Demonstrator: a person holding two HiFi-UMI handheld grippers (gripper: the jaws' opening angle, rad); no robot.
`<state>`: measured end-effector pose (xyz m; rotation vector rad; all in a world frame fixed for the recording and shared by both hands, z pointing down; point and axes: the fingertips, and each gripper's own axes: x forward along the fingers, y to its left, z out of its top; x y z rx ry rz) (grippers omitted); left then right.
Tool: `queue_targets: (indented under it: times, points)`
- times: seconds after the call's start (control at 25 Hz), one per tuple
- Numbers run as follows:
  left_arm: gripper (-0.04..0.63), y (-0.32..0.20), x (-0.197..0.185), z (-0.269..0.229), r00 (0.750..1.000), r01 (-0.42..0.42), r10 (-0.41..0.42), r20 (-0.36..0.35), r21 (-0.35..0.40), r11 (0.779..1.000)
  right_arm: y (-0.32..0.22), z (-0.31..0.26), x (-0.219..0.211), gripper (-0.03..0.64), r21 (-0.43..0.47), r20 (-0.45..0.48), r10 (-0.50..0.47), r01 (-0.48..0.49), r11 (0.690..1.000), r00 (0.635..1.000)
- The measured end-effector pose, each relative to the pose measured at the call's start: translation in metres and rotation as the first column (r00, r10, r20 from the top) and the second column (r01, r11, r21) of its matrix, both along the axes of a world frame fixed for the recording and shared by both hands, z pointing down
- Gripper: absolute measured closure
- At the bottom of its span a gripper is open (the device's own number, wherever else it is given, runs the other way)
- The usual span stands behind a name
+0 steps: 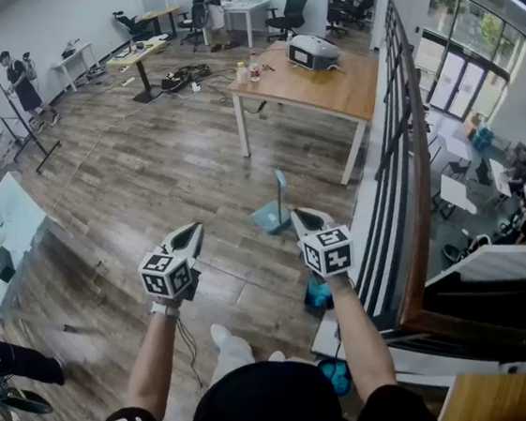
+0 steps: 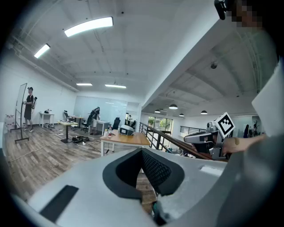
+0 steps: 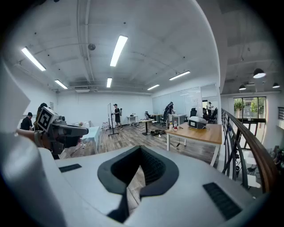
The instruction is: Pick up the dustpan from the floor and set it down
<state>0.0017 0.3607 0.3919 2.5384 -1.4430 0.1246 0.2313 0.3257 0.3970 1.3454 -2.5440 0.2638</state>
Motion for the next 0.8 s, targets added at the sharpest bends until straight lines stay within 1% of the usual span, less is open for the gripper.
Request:
queue_targets:
  times: [0.2, 0.56, 0.8]
  points:
    - [0.597, -0.007, -0.01, -0.004, 1.0, 0.005, -0.005, -0.008, 0.002, 1.0, -0.007, -0.005, -0.009, 0.621, 0.003, -0.005, -0.005, 0.005, 1.0, 1.0]
    - [0.597, -0.019, -0.009, -0.004, 1.0, 0.008, -0.008, -0.011, -0.001, 1.0, -0.019, -0.009, -0.016, 0.621, 0.012, 0.016, -0.01, 0.01, 1.0, 1.0]
    - [0.597, -0.04, -0.012, 0.003, 1.0, 0.006, -0.006, -0.005, -0.006, 1.0, -0.042, -0.004, -0.021, 0.621, 0.012, 0.018, -0.012, 0.012, 1.0, 1.0]
